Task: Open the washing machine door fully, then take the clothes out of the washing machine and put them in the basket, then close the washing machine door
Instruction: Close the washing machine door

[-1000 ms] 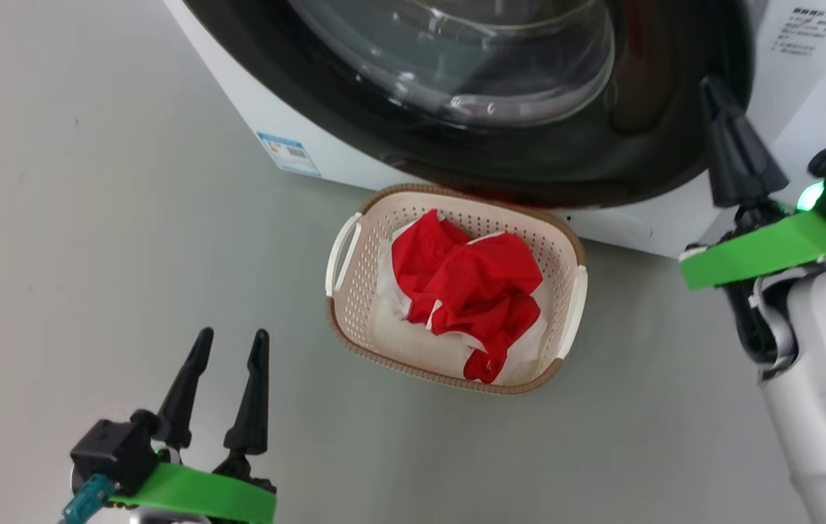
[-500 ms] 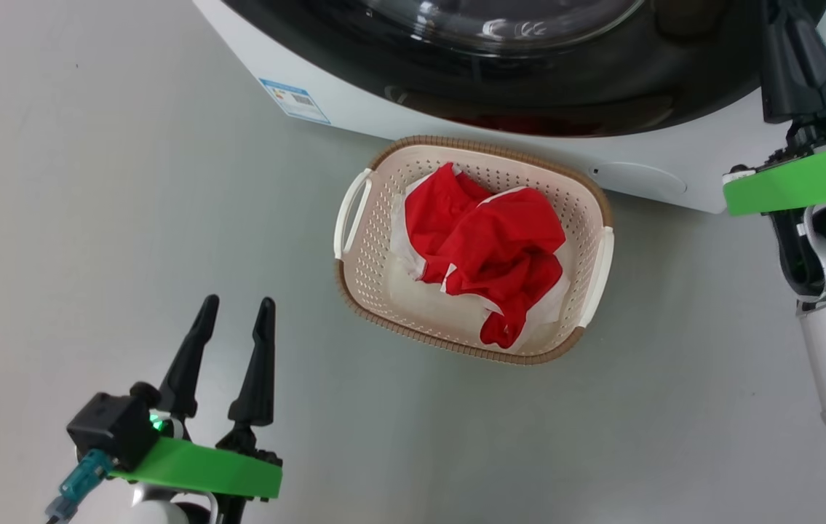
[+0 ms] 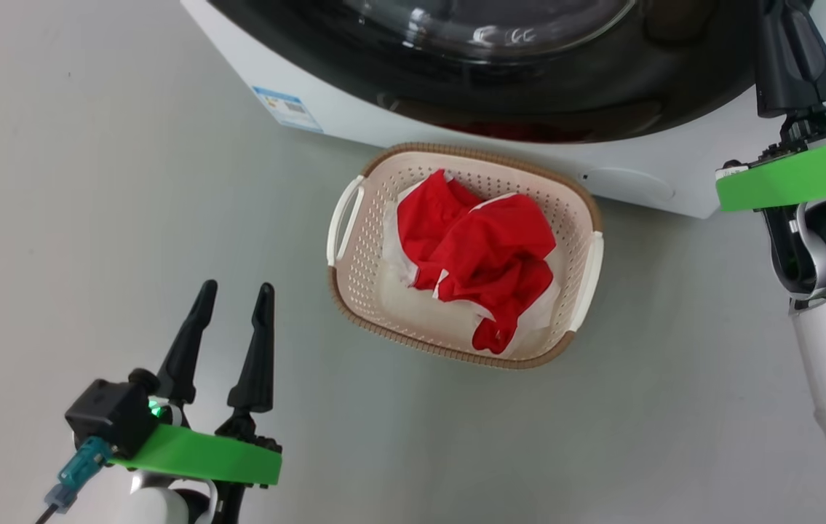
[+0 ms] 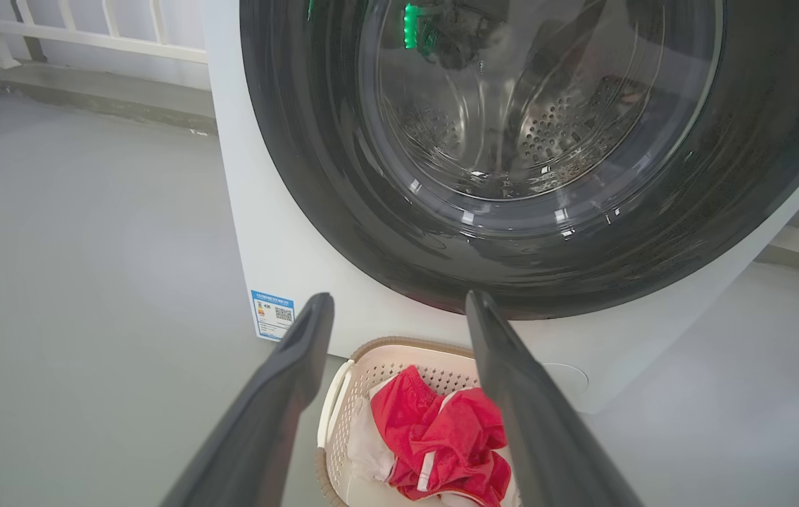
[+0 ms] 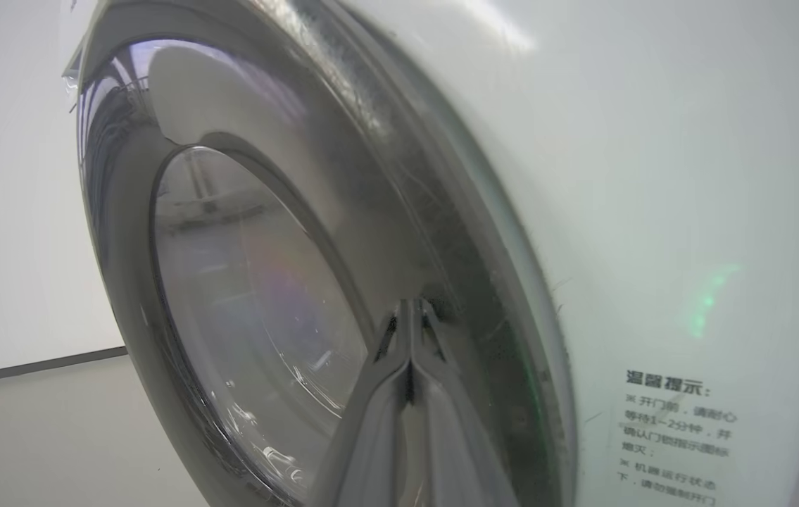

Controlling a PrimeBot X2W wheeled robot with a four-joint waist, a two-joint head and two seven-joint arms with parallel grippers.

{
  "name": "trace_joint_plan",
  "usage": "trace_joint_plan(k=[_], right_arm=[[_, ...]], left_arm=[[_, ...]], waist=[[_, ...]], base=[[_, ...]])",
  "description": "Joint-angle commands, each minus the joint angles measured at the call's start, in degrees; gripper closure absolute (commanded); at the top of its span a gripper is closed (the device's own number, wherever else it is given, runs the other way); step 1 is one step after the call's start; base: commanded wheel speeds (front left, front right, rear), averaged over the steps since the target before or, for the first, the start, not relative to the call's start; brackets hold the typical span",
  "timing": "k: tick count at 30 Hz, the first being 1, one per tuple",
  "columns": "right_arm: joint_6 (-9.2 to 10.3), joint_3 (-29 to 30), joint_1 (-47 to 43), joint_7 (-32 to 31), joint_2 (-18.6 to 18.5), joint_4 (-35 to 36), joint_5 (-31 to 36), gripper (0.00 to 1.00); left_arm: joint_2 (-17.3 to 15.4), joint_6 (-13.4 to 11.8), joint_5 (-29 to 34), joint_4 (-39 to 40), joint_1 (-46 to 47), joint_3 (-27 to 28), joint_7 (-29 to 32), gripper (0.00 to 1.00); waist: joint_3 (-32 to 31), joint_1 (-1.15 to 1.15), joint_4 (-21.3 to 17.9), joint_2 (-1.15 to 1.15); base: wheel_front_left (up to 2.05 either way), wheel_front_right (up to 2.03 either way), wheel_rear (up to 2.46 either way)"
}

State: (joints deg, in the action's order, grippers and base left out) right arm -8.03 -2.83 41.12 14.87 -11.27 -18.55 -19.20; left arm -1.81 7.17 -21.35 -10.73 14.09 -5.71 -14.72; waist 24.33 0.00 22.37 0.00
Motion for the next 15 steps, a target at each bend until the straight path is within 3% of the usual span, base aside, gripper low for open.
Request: trace_joint_plan(k=[1, 4, 7, 8, 9, 15], right_arm=[[0.54, -1.0, -1.3, 0.1, 0.3, 1.5, -0.6, 1.00], [0.54, -2.1, -4.0, 0.1, 0.7, 1.8, -0.8, 0.96], [0.54, -2.7, -7.0, 0.1, 1.4, 2.7, -0.9, 0.51], [0.54, -2.8, -8.1, 0.1, 1.6, 2.9, -1.0, 0.18], [0.54, -2.8, -9.1, 0.1, 1.8, 3.2, -1.0, 0.00], [0.54, -3.7, -15.1, 0.1, 2.5, 4.7, -1.1, 0.00]], left_arm=[[-1.1, 0.3, 0.9, 0.9, -0.2, 2.2, -0.3, 0.00], [-1.1, 0.3, 1.7, 0.6, -0.9, 2.7, -0.3, 0.00], [-1.1, 0.3, 2.5, 0.5, -1.7, 3.1, -0.3, 0.00], [-1.1, 0.3, 2.8, 0.4, -2.0, 3.3, -0.3, 0.00], [-1.1, 0.3, 3.1, 0.3, -2.3, 3.6, -0.3, 0.00], [-1.2, 0.3, 5.1, -0.1, -3.1, 4.4, -0.3, 0.00]], waist=[[-1.3, 0.00, -0.9, 0.00], [-3.0, 0.00, -1.9, 0.00], [-4.6, 0.00, -3.2, 0.00], [-5.0, 0.00, -3.6, 0.00], [-5.4, 0.00, -4.1, 0.00], [-8.0, 0.00, -6.6, 0.00]], base=[[0.00, 0.00, 0.00], [0.00, 0.00, 0.00], [0.00, 0.00, 0.00], [0.00, 0.00, 0.00], [0.00, 0.00, 0.00], [0.00, 0.00, 0.00]])
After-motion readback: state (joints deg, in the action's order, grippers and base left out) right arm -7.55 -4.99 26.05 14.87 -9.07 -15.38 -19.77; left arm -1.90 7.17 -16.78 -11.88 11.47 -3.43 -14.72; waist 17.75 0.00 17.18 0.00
